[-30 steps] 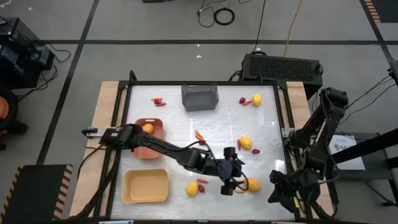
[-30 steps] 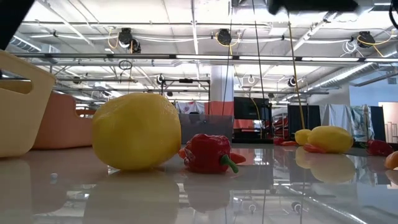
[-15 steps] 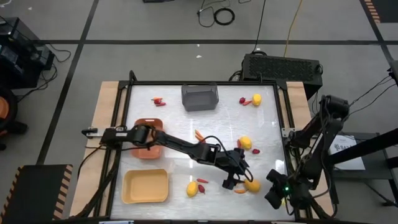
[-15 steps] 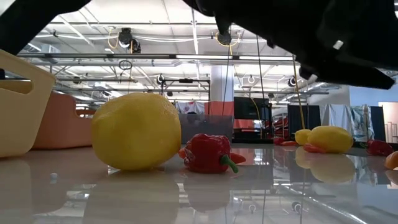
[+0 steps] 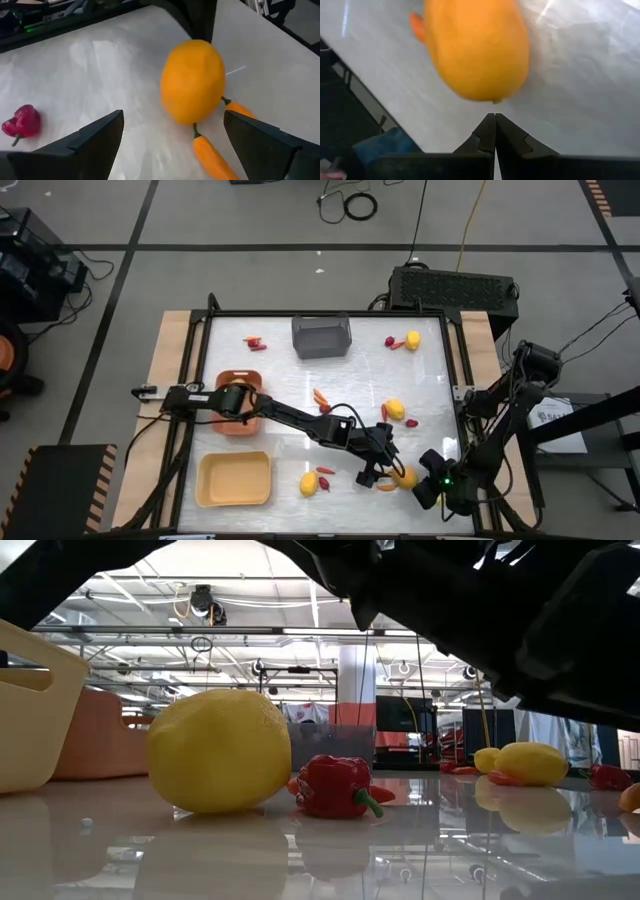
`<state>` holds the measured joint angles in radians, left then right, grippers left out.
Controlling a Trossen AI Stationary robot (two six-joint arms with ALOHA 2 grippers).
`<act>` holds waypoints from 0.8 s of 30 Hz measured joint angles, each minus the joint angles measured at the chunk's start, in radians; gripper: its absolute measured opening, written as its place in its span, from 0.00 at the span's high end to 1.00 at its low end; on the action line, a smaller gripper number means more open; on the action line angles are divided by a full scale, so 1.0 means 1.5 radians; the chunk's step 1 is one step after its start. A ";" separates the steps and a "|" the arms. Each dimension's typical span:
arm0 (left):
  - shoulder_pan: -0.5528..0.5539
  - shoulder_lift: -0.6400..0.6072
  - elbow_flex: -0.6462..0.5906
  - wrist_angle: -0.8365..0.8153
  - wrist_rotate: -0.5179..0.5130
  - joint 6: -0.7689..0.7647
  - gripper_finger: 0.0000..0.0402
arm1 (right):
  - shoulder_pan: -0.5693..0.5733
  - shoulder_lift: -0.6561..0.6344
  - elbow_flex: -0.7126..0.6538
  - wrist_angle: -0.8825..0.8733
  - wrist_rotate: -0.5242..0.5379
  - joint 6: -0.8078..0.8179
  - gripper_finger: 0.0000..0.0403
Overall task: Sort produce into baskets
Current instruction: Put the yellow lemon into the orange bin
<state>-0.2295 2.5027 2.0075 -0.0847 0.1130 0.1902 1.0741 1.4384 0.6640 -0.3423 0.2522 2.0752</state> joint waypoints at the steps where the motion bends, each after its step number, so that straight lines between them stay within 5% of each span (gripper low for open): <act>1: 0.000 0.000 0.000 0.001 0.003 0.000 0.13 | -0.005 0.000 0.000 -0.001 0.001 -0.002 1.00; 24: 0.001 -0.001 -0.001 -0.008 0.009 -0.018 0.13 | -0.117 -0.001 0.000 -0.006 0.005 -0.096 1.00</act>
<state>-0.2283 2.5015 2.0068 -0.0973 0.1272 0.1627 0.8993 1.4368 0.6640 -0.3513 0.2600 1.9308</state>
